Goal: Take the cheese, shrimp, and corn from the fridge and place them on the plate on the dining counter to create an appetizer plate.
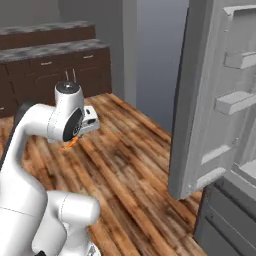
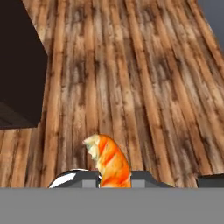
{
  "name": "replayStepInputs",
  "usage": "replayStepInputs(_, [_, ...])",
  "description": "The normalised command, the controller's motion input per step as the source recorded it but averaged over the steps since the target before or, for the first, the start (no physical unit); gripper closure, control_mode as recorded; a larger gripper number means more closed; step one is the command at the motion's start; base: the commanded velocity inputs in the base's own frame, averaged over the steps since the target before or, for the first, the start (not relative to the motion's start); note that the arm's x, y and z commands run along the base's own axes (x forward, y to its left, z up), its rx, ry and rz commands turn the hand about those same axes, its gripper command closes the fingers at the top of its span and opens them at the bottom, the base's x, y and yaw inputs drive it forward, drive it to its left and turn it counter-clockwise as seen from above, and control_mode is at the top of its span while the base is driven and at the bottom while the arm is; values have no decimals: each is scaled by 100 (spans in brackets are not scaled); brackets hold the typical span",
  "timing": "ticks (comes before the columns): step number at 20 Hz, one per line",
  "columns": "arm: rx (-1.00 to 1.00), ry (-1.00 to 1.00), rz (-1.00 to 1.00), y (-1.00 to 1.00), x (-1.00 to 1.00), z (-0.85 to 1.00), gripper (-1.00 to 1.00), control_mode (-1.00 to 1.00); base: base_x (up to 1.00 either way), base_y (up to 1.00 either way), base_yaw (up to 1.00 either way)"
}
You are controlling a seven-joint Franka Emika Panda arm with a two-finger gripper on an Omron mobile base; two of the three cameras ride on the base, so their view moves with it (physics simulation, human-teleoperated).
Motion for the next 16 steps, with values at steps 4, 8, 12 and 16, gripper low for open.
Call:
replayStepInputs(4, [0, 0, 0, 0, 0, 0, 100, 100, 47, 24, 64])
replayStepInputs(8, [0, 0, 0, 0, 0, 0, 100, 100, 99, 0, 41])
replayStepInputs(12, [0, 0, 0, 0, 0, 0, 100, 100, 100, 0, 23])
replayStepInputs(16, [0, 0, 0, 0, 0, 0, 100, 100, 100, -8, 15])
